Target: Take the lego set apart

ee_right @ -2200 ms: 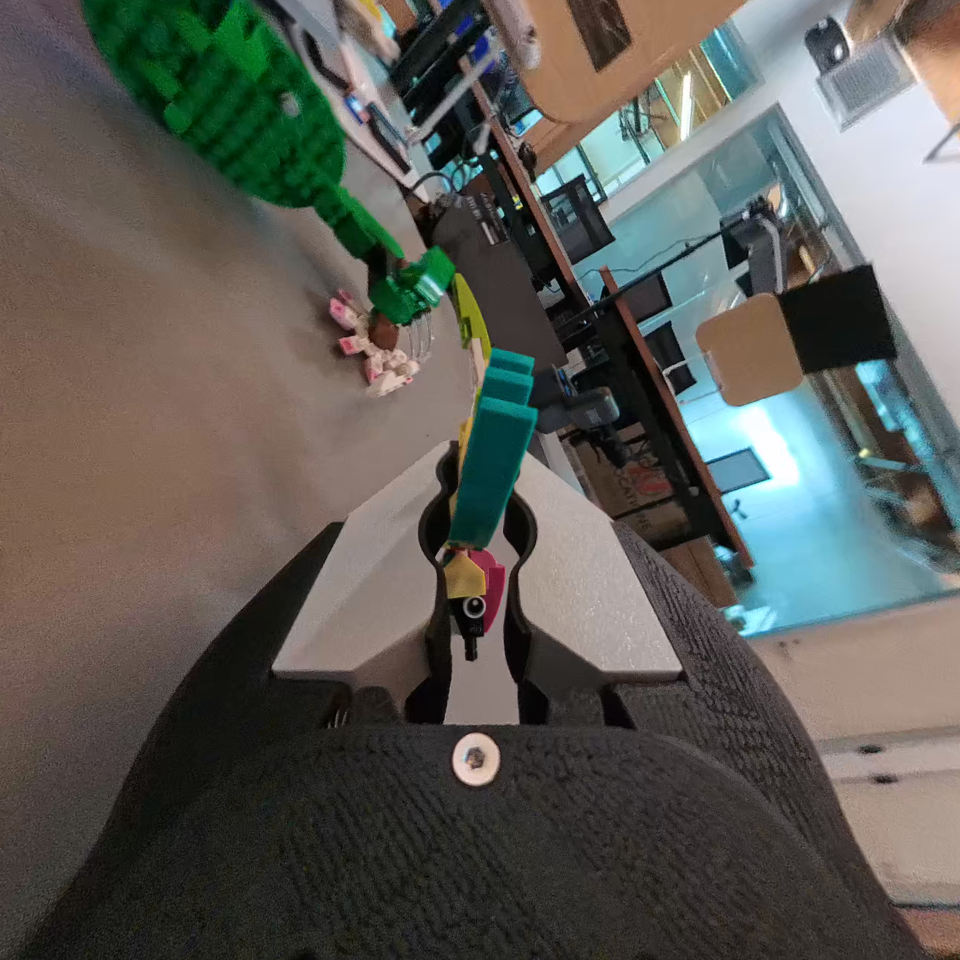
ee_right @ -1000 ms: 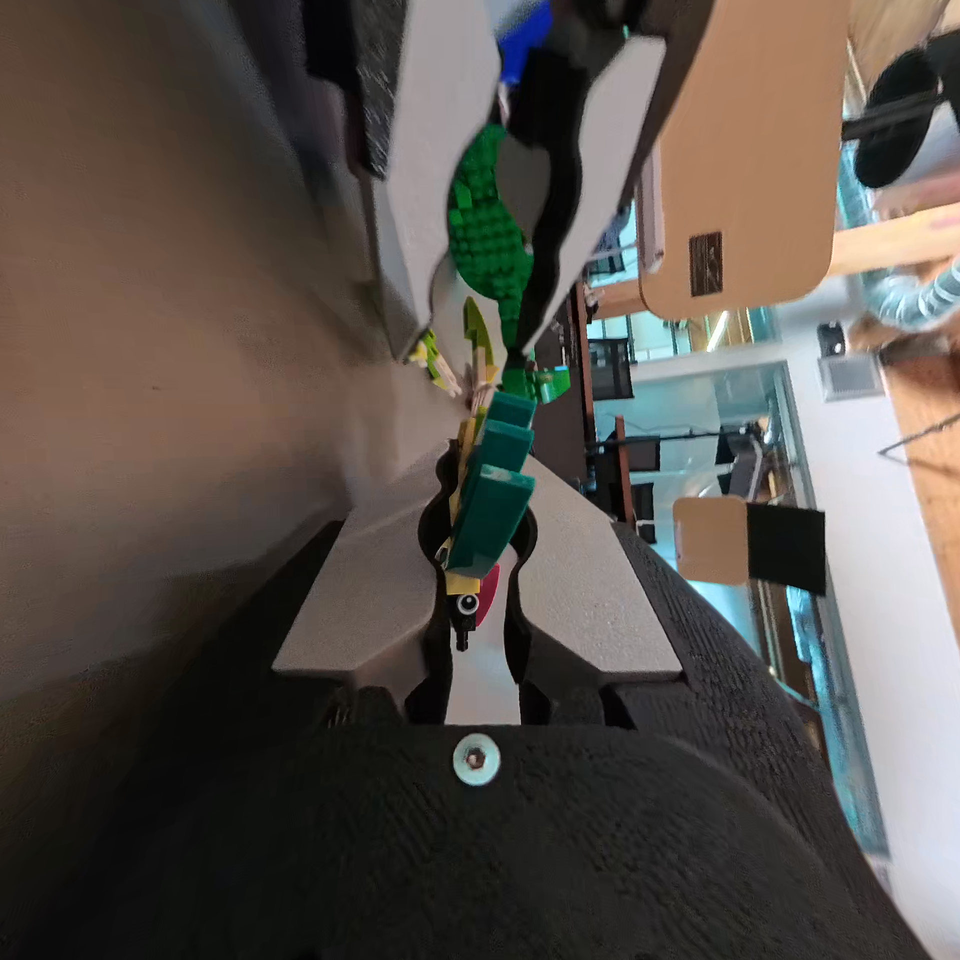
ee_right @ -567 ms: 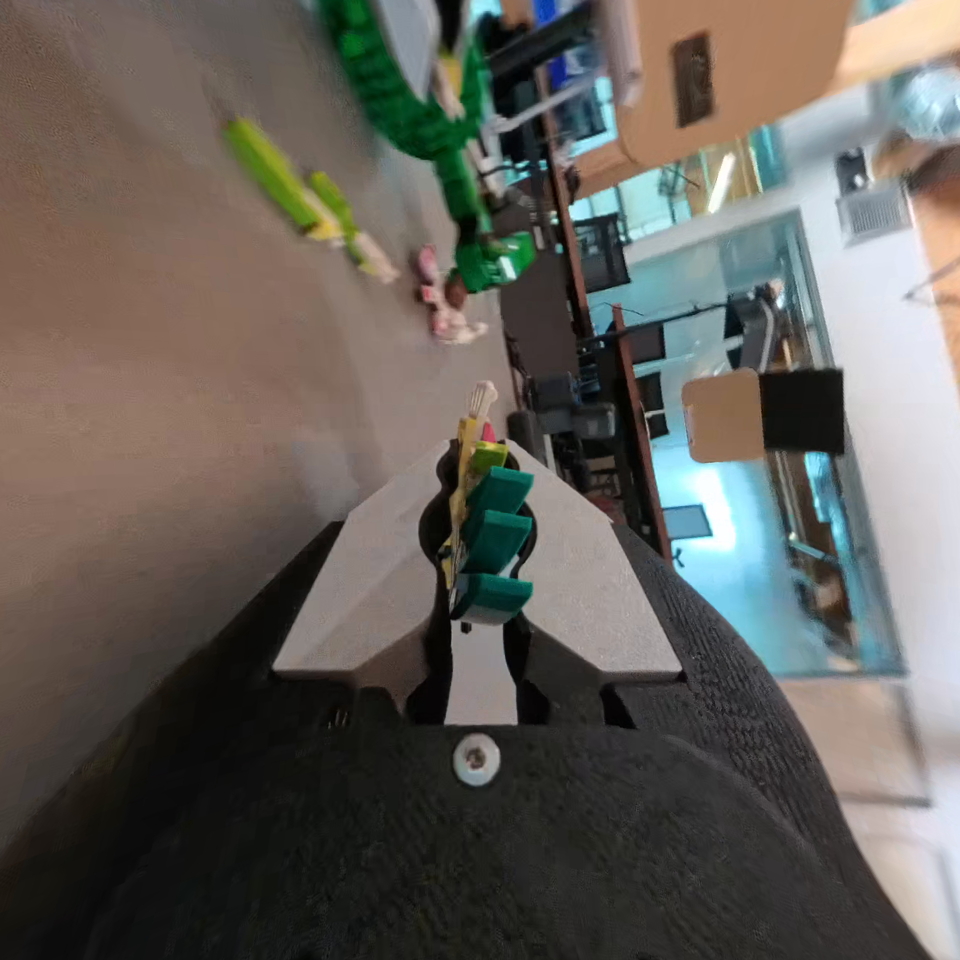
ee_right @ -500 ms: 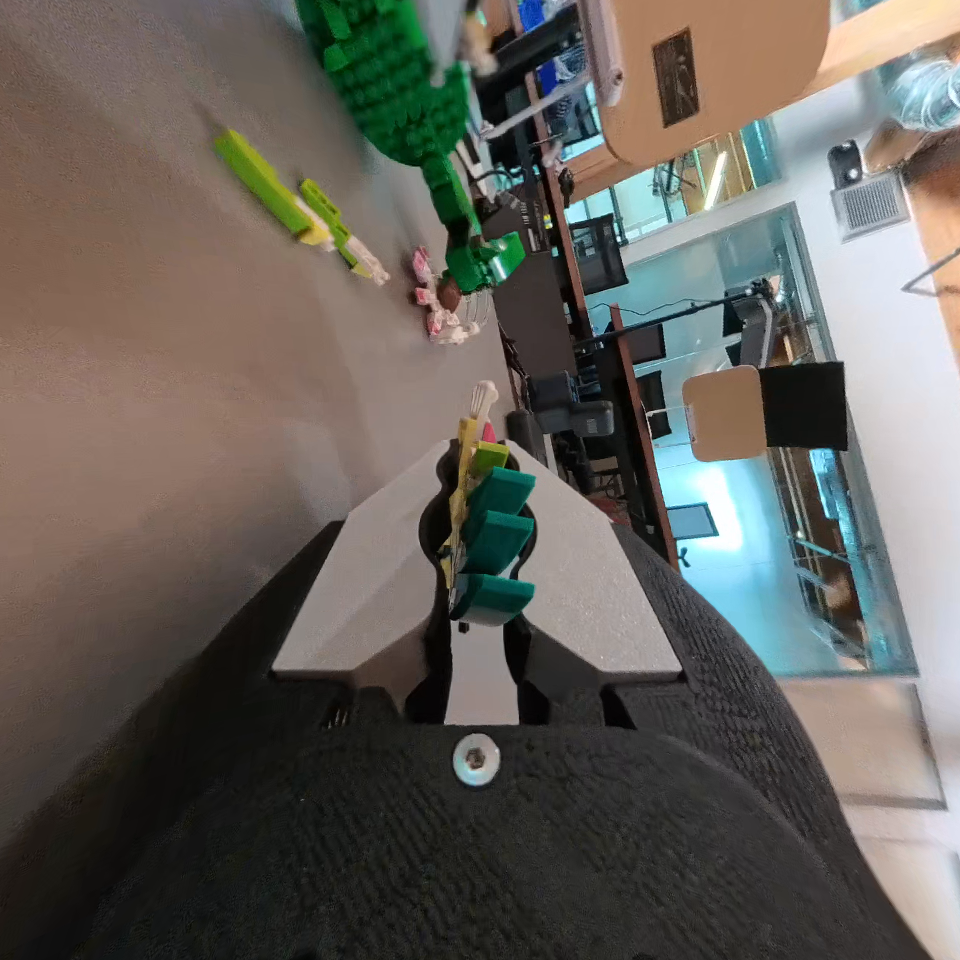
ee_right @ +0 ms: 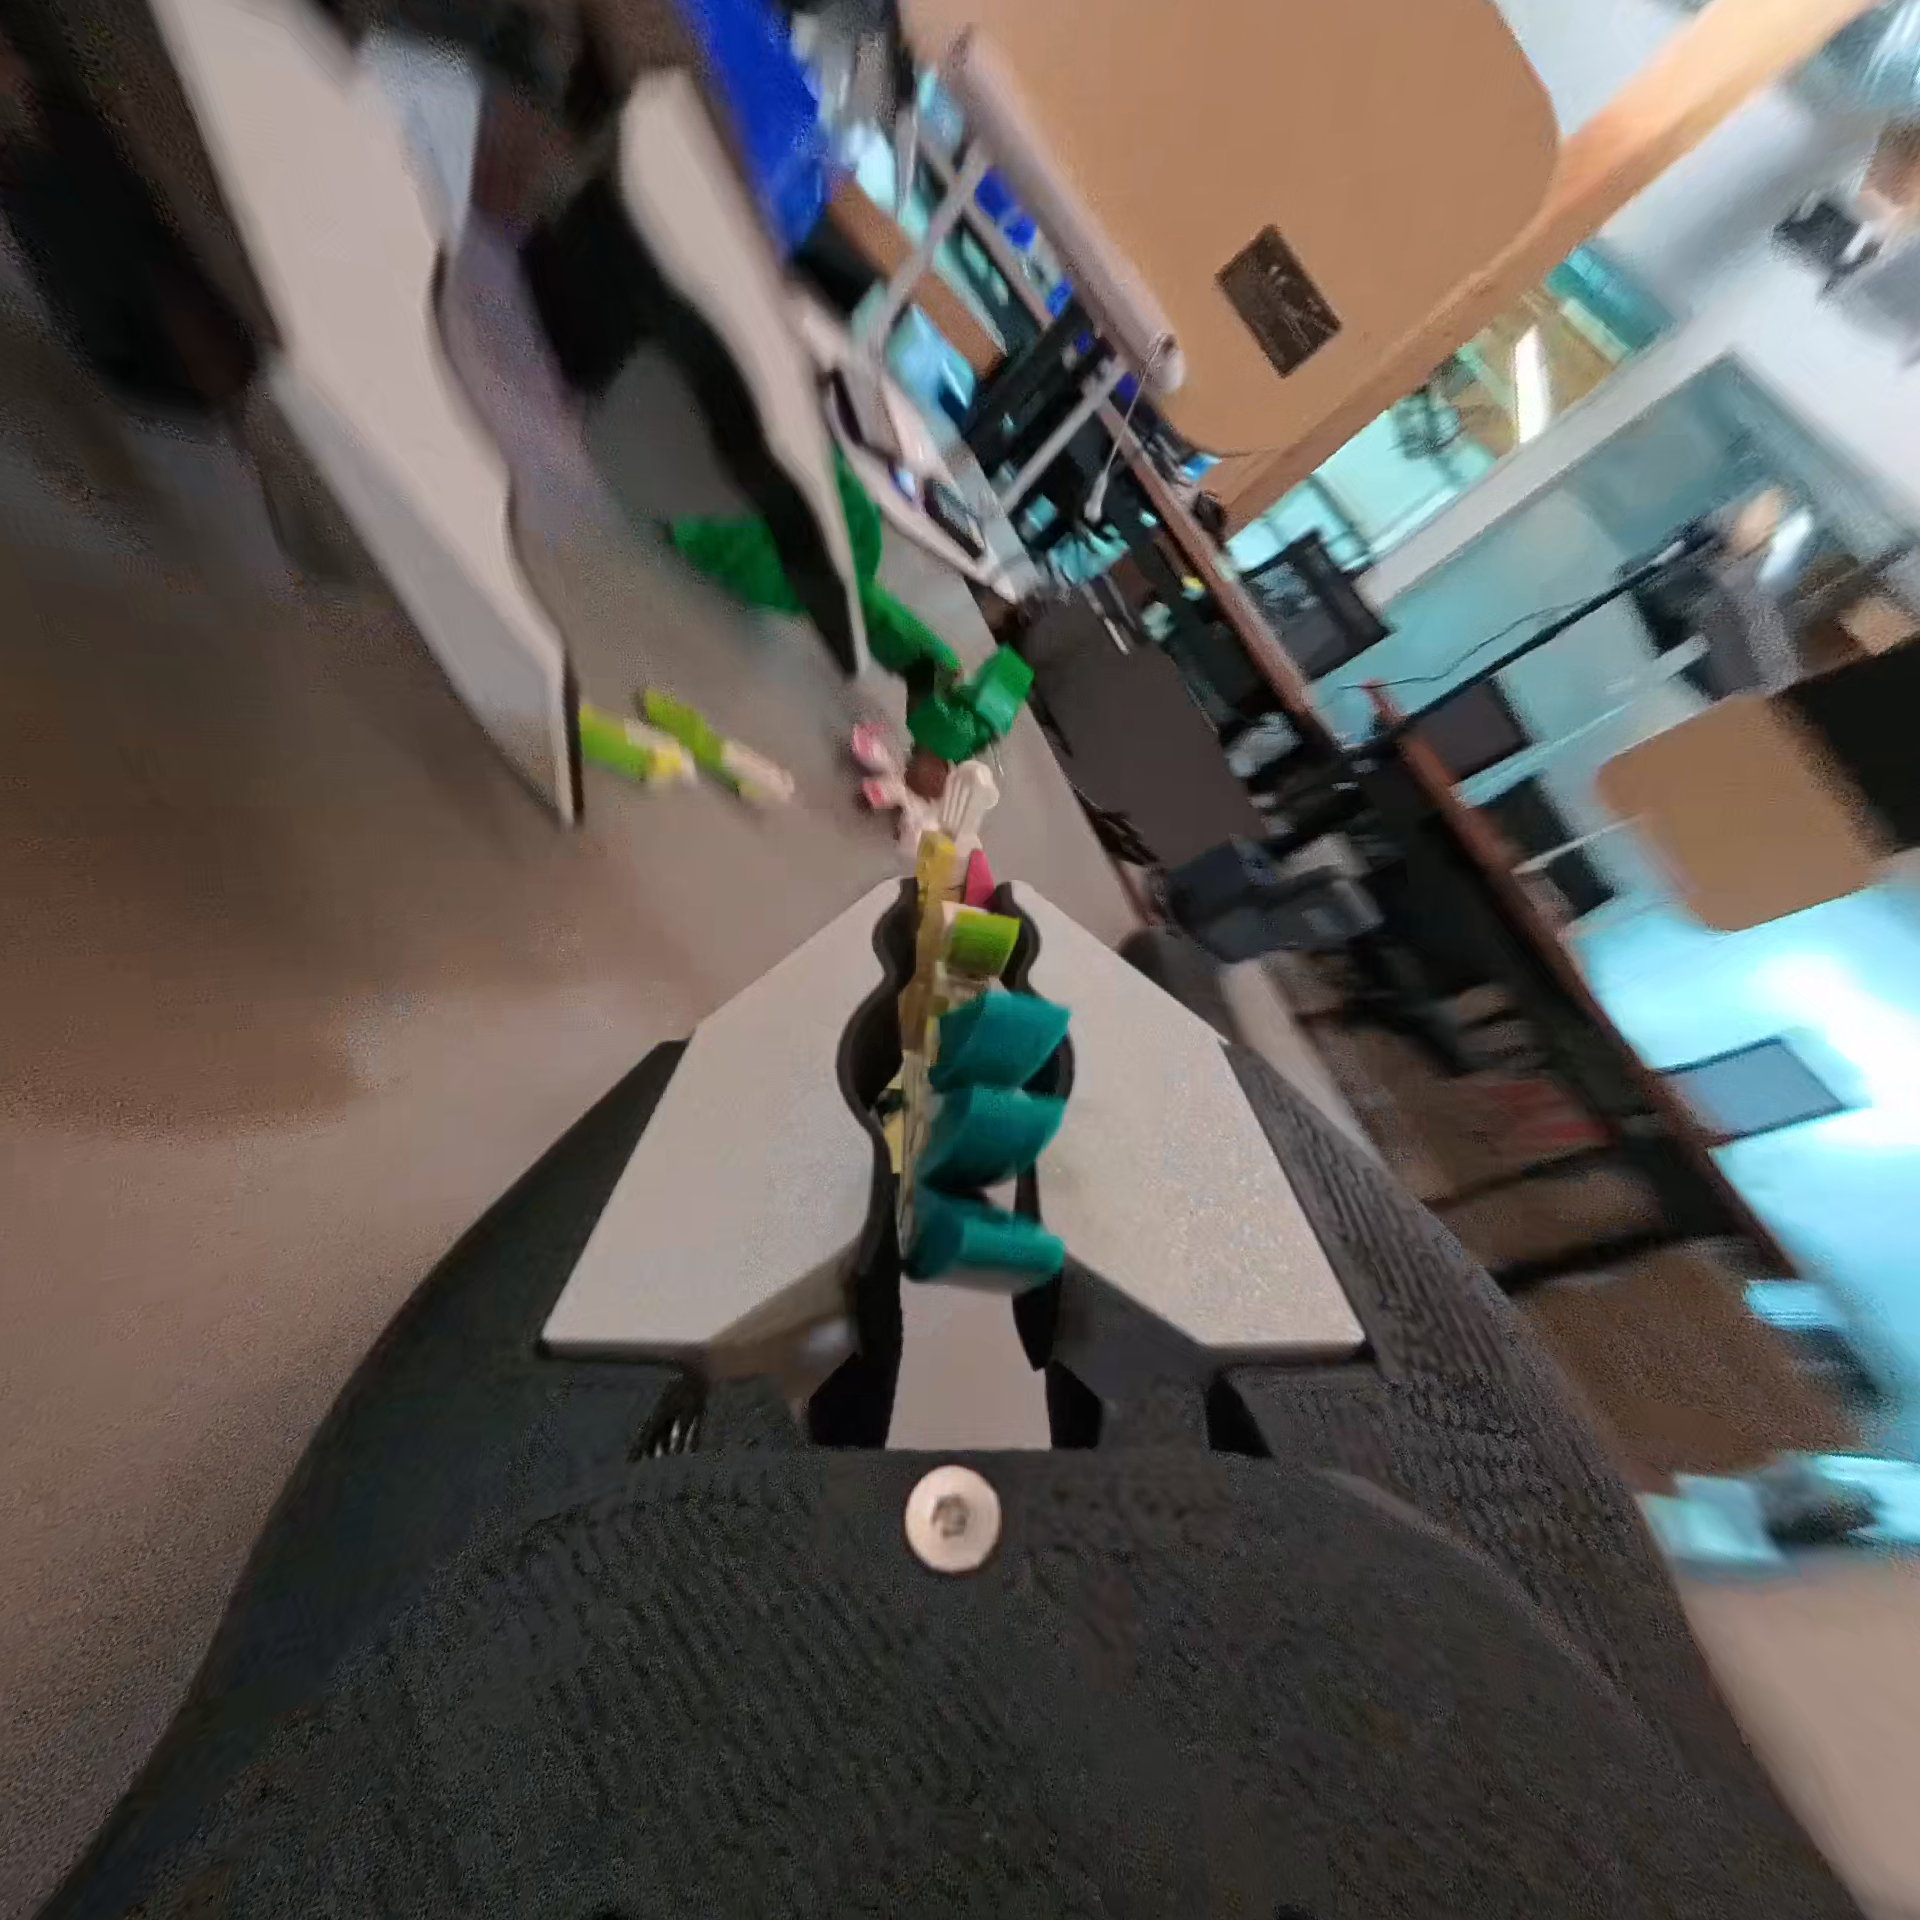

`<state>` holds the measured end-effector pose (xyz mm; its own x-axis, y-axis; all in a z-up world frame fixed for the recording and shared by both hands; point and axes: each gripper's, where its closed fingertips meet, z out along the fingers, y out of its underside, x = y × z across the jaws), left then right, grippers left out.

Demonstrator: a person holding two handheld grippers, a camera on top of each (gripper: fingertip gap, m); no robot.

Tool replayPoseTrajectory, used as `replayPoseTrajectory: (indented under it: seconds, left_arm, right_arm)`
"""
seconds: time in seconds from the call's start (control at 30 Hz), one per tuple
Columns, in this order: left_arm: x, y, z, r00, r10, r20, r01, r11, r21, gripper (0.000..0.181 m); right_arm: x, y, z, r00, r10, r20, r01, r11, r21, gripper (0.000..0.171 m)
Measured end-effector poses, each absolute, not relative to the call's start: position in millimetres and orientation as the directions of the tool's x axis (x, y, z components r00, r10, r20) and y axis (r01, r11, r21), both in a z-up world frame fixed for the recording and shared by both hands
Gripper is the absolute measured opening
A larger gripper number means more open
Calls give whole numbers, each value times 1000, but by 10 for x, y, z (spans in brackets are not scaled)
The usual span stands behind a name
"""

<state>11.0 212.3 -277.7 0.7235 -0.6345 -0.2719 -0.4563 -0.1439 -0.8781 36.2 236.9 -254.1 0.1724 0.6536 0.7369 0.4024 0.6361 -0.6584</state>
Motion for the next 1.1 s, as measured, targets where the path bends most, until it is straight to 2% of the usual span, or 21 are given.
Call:
replayPoseTrajectory:
  seconds: [0.07, 0.13, 0.23, 0.33, 0.47, 0.5, 0.53, 0.6, 0.67, 0.73, 0.83, 0.93, 0.97, 1.03, 1.1]
  left_arm:
    - [177, 2083, -2649, 728, -649, -222, -376, -106, -921, 73]
    - [257, 2043, -2510, 725, -675, -137, -266, -90, -960, 68]
    - [387, 2036, -2366, 697, -716, 36, -87, -135, -987, 67]
    - [534, 2047, -2330, 639, -751, 167, 22, -199, -980, 66]
    - [744, 2036, -2342, 573, -792, 212, 42, -230, -972, 51]
    - [782, 2045, -2326, 561, -799, 215, 50, -227, -973, 41]
    - [807, 2039, -2306, 550, -807, 216, 58, -221, -974, 23]
    - [774, 2085, -2325, 574, -787, 225, 60, -234, -970, 15]
    - [715, 2100, -2323, 578, -779, 243, 79, -242, -967, 14]
    - [661, 2122, -2328, 576, -769, 276, 105, -265, -958, 14]
    - [628, 2108, -2330, 550, -777, 307, 119, -291, -949, 14]
    - [659, 2064, -2306, 522, -793, 314, 117, -298, -947, 14]
    - [682, 2053, -2313, 515, -799, 311, 105, -301, -948, 14]
    - [692, 1982, -2307, 474, -824, 311, 84, -309, -947, 14]
    - [761, 1757, -2284, 341, -891, 299, 25, -309, -951, 13]
  right_arm:
    - [391, 2315, -2330, 204, 848, 489, 245, 439, -864, 13]
    - [436, 2260, -2134, 149, 971, 189, 85, 177, -980, 13]
    - [506, 2171, -1978, -38, 986, -161, -44, -163, -986, 12]
    - [548, 2174, -1966, -143, 939, -314, -88, -328, -941, 12]
    - [538, 2113, -1971, -223, 902, -369, -96, -397, -913, 12]
    - [529, 2079, -1971, -234, 904, -359, -89, -388, -918, 12]
    - [517, 2043, -1974, -240, 908, -342, -81, -370, -925, 13]
    - [516, 2027, -1952, -227, 922, -313, -86, -339, -937, 21]
    - [543, 2113, -1958, -168, 942, -292, -84, -309, -947, 36]
    - [605, 2174, -2000, -143, 950, -276, -53, -286, -957, 36]
    - [688, 2180, -2072, -156, 951, -268, 6, -271, -963, 25]
    - [683, 2124, -2139, -164, 959, -232, 64, -225, -972, 21]
    - [668, 2076, -2136, -183, 959, -218, 69, -209, -976, 6]
    - [658, 1996, -2125, -216, 960, -181, 77, -168, -983, 5]
    - [707, 1817, -2113, -330, 929, -167, 101, -141, -985, 5]
